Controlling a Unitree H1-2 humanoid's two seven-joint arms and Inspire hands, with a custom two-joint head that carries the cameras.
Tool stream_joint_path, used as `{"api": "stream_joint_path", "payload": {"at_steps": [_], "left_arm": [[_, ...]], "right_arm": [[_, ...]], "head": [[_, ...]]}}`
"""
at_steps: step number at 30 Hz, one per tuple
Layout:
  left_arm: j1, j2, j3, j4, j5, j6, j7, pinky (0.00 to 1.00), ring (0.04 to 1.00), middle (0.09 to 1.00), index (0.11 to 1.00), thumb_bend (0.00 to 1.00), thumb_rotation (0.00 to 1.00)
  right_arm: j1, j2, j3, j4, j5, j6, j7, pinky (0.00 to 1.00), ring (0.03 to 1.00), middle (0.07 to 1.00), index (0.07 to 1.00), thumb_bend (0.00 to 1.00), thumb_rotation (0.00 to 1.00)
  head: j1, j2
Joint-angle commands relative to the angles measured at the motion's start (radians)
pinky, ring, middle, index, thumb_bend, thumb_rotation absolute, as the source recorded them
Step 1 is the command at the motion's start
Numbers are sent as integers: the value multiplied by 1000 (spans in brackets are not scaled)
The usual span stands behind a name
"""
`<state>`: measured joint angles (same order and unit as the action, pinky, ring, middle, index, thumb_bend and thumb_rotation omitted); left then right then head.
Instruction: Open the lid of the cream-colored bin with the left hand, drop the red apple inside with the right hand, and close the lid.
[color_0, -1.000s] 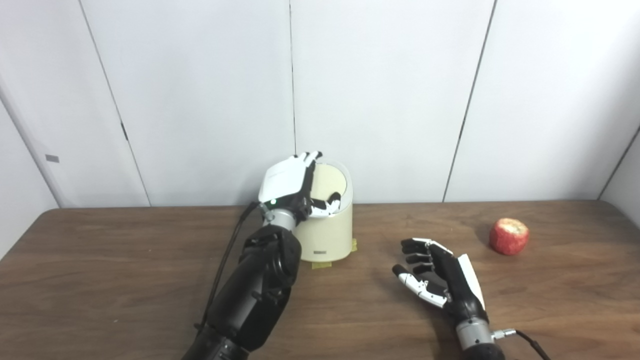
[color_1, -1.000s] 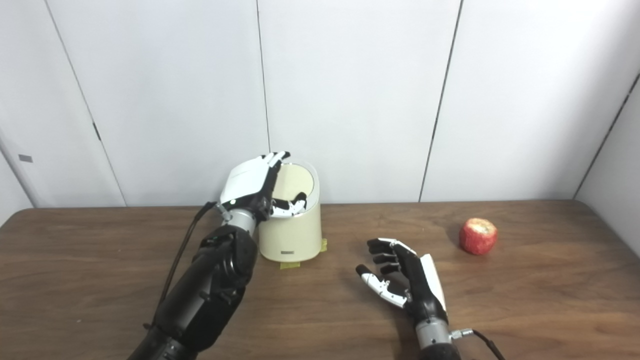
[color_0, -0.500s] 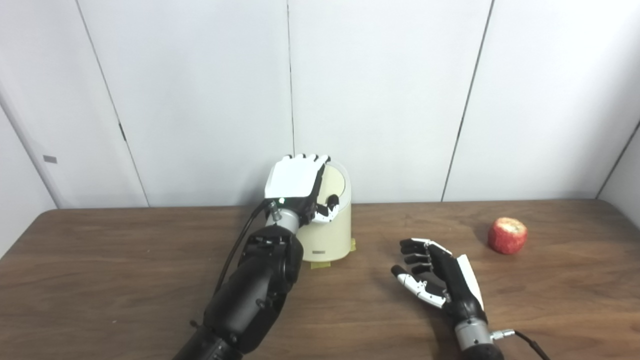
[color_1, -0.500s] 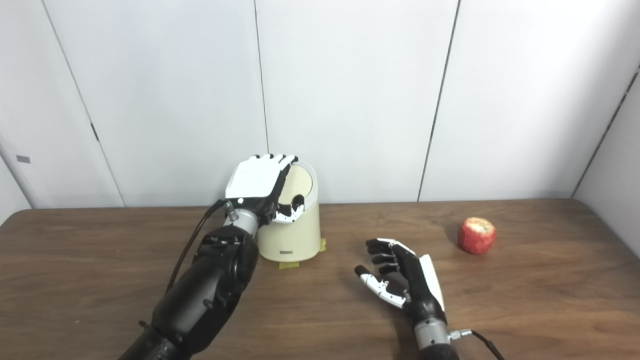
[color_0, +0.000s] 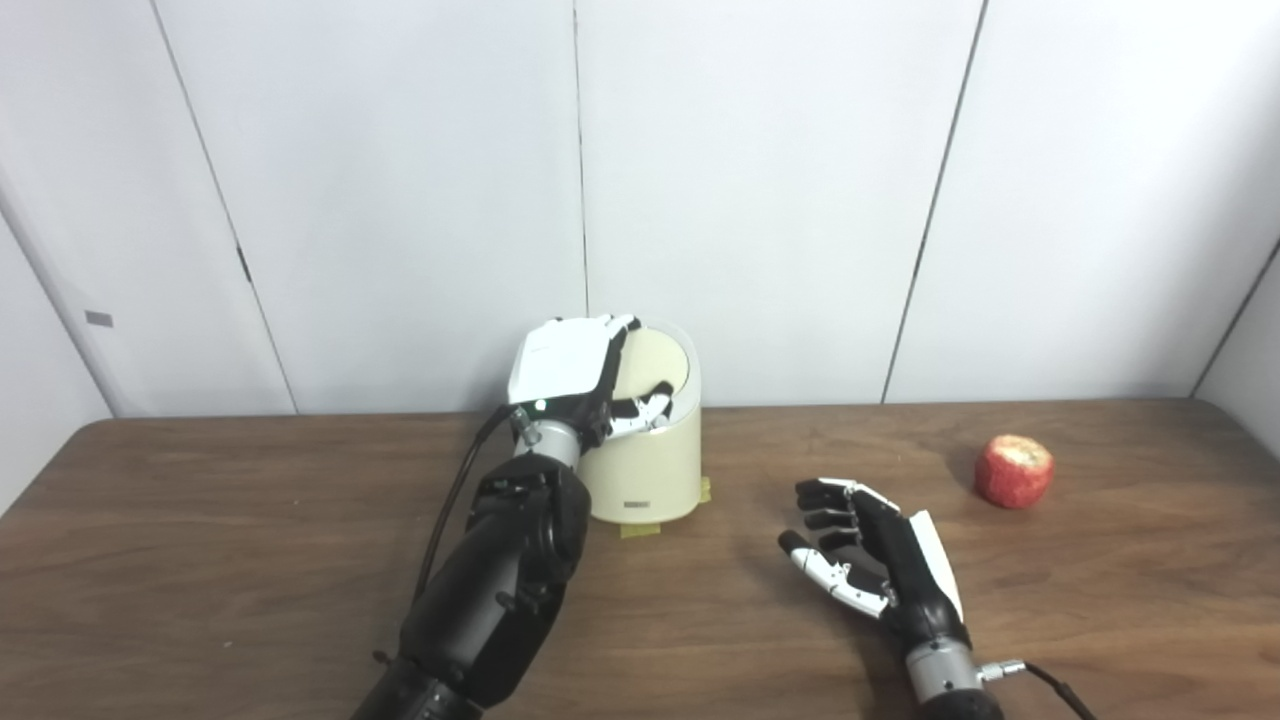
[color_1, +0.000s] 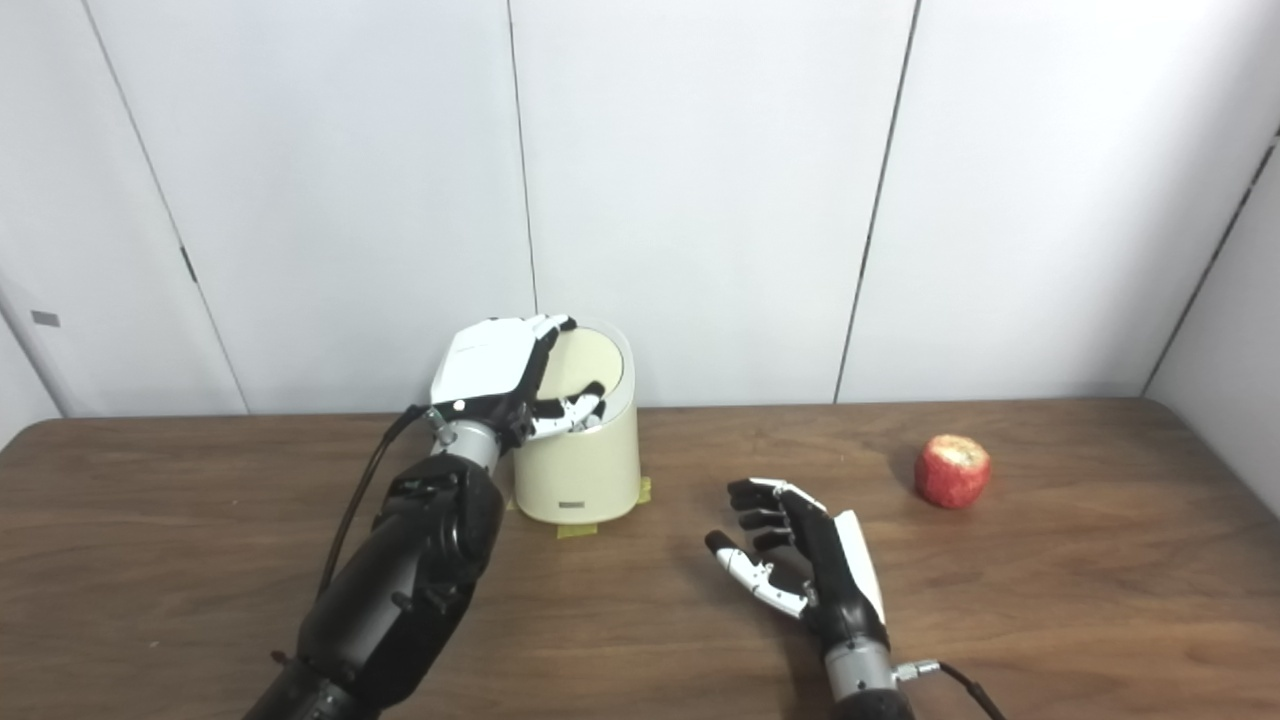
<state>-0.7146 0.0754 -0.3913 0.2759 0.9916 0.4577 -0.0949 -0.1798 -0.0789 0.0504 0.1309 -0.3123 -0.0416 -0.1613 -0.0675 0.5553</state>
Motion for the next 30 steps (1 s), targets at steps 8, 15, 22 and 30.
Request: {"api": "stream_joint_path", "payload": {"at_steps": [8, 15, 22, 30], "left_arm": [[-18, 16, 11, -15, -13, -3, 46, 976, 905, 885, 875, 343, 518], [-20, 24, 6, -6, -17, -2, 49, 981, 901, 883, 879, 361, 483], [-21, 32, 6, -4, -19, 2, 37, 992, 907, 887, 876, 360, 449], [-22, 48, -9, 13, -13, -6, 45, 974, 892, 876, 871, 401, 274]], "right_arm": [[-9, 3, 1, -11, 0, -22, -4, 573, 657, 687, 671, 285, 253], [-8, 3, 1, -14, 0, -16, -4, 582, 662, 688, 670, 290, 265], [-11, -5, 9, -3, -20, -34, -14, 569, 652, 680, 667, 284, 234], [-9, 3, 3, -14, 0, -14, -2, 579, 662, 687, 670, 285, 242]], "head": [[-2, 3], [0, 3], [-1, 3], [-2, 6]]}}
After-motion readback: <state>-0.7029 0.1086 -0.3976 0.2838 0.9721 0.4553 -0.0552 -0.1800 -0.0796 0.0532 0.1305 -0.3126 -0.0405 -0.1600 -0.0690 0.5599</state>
